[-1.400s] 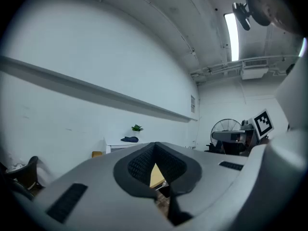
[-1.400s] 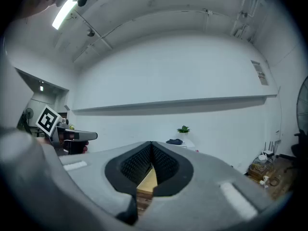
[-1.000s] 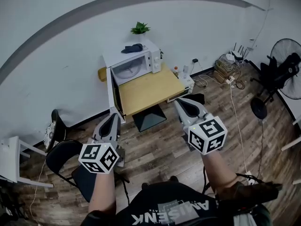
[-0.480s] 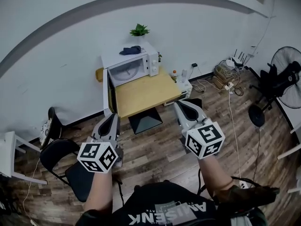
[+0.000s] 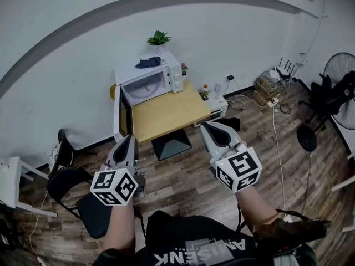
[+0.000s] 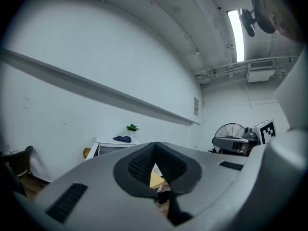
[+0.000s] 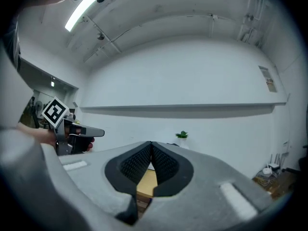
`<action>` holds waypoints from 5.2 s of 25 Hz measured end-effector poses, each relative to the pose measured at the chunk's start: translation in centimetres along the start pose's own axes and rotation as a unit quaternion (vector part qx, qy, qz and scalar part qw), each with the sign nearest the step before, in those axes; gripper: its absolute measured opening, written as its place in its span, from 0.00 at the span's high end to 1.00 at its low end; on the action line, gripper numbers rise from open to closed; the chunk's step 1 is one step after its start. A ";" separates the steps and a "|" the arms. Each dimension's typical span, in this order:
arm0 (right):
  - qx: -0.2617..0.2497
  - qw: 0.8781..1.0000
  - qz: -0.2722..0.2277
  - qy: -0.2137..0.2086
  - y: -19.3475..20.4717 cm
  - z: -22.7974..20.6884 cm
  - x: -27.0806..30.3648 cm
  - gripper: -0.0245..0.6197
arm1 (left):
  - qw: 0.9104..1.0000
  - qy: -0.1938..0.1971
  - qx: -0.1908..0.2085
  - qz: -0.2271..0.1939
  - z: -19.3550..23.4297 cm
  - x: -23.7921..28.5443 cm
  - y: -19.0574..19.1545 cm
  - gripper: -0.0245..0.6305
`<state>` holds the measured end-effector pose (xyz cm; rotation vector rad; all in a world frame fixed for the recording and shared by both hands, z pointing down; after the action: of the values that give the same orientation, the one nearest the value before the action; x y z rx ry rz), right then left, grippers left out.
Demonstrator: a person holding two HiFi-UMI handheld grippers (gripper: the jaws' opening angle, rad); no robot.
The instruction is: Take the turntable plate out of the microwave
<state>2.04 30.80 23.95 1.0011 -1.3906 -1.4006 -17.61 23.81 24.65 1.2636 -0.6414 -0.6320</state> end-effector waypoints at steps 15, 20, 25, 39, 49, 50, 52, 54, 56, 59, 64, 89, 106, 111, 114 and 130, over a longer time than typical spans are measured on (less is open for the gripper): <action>0.035 0.999 0.025 -0.023 1.7 -3.5 10.3 0.95 | 1.000 -0.013 -0.007 0.006 6.5 8.6 -0.3 0.96; 0.040 0.999 0.024 -0.014 1.0 -5.4 15.6 0.95 | 1.000 -0.010 -0.015 0.004 10.2 12.7 -1.8 0.96; 0.054 0.998 0.034 -0.006 1.4 -6.6 21.6 0.95 | 1.000 0.004 -0.015 0.008 14.1 16.8 -2.9 0.96; 0.077 0.996 0.046 0.006 0.8 -7.5 34.2 0.95 | 0.999 0.040 -0.031 0.010 22.2 24.3 -4.3 0.96; 0.084 0.994 0.052 -0.045 0.6 -8.6 40.0 0.95 | 1.000 0.000 -0.027 0.002 24.1 26.4 -5.4 0.96; 0.082 0.994 0.053 -0.049 0.8 -9.1 40.5 0.95 | 1.000 -0.005 -0.028 0.004 24.2 26.7 -5.3 0.96; 0.083 0.993 0.053 -0.064 1.0 -10.1 41.7 0.95 | 0.999 -0.023 -0.027 0.004 24.4 27.6 -5.5 0.96; 0.087 0.991 0.052 -0.084 1.1 -11.3 43.1 0.95 | 0.999 -0.044 -0.026 0.002 24.5 28.7 -5.9 0.96; 0.084 0.989 0.052 -0.105 1.1 -12.7 44.4 0.95 | 0.998 -0.062 -0.026 0.001 24.2 29.9 -6.0 0.96; 0.076 0.986 0.052 -0.138 0.7 -14.8 46.1 0.95 | 0.996 -0.089 -0.029 0.003 23.4 31.9 -5.8 0.96; 0.071 0.978 0.042 -0.192 0.2 -17.6 48.4 0.95 | 0.990 -0.134 -0.029 -0.006 22.7 34.6 -6.1 0.96; 0.198 0.945 0.099 -0.240 7.3 -19.8 54.0 0.84 | 0.981 -0.159 -0.106 0.017 26.0 42.1 0.2 0.96; 0.324 0.892 0.229 -0.219 21.9 -17.3 55.9 0.66 | 0.936 -0.101 -0.330 0.073 29.4 44.3 13.6 0.84; 0.365 0.884 0.232 -0.177 25.1 -18.1 56.8 0.64 | 0.919 -0.070 -0.380 0.073 29.8 45.7 16.7 0.83; 0.392 0.869 0.250 -0.169 27.4 -17.7 57.4 0.64 | 0.913 -0.064 -0.398 0.065 30.6 46.5 18.1 0.73; 0.522 0.787 0.302 -0.126 35.2 -15.5 61.6 0.54 | 0.857 -0.107 -0.494 0.099 35.9 50.3 26.0 0.55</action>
<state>2.03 -31.57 61.23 0.8514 -2.5071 -0.1854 -8.39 -31.70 61.10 0.1608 -0.4975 -0.7847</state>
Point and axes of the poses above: the fingertips, and each gripper's own axes: x forward along the fingers, z to its left, y out of its underside, the point moved 1 cm from there along -x, backward along the fingers, and after that the axes turned 3 degrees about z, right-handed, at the moved point
